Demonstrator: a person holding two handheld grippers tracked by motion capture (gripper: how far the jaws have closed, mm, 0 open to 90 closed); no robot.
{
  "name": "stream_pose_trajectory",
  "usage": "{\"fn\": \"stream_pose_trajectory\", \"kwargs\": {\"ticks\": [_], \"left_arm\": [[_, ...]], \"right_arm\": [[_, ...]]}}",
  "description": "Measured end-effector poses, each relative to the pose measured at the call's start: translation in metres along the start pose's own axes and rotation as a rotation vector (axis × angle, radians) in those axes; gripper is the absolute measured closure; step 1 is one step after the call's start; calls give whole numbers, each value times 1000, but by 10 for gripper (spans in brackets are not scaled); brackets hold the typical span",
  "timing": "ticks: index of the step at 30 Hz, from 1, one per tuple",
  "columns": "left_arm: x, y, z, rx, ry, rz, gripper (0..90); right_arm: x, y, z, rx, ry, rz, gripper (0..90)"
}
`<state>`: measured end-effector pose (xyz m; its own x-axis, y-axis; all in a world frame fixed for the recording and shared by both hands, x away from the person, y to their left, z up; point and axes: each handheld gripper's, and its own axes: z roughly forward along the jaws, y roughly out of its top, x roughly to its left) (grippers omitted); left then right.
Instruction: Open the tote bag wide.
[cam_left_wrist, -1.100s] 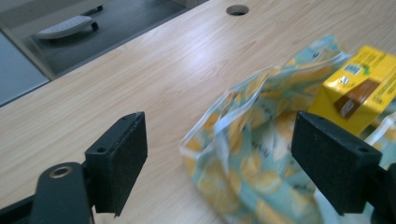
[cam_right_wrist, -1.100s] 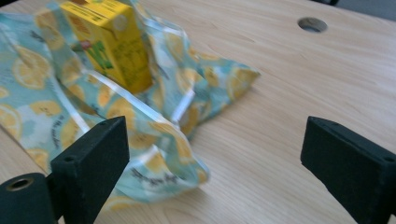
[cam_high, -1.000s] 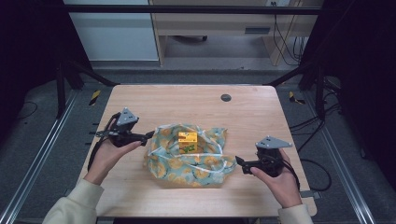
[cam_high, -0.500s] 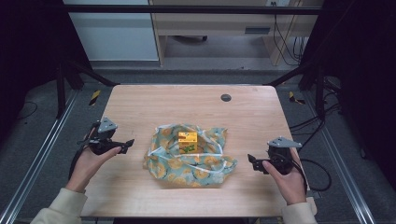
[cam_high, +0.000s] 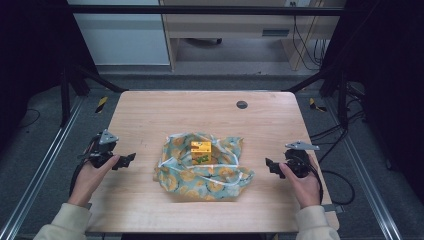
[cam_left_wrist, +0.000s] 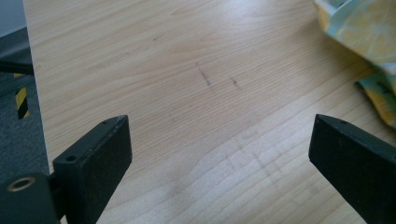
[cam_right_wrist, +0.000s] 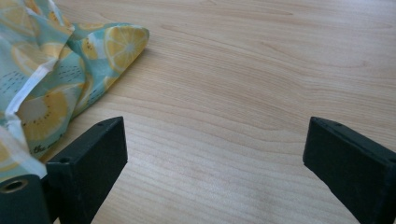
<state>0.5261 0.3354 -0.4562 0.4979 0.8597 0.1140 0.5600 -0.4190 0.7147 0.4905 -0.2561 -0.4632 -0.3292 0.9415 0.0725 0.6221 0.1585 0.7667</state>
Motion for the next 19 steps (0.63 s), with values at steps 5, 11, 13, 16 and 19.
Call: {"fn": "stream_pose_trajectory", "kwargs": {"ticks": [5,11,13,16,19], "left_arm": [[4,-7,3,16,24,-3,58],[3,-17,7,49,52,26,58],[1,-21,7,57,55,29,58],[0,-26,5,61,55,18,58],[-3,-28,3,57,55,7,58]], "right_arm": [[-3,-1,12,26,-16,24,63],[-1,-3,20,50,-52,26,68],[3,-6,19,53,-55,17,67],[8,-14,19,72,-58,-15,64],[10,-19,15,73,-53,-20,61]]}}
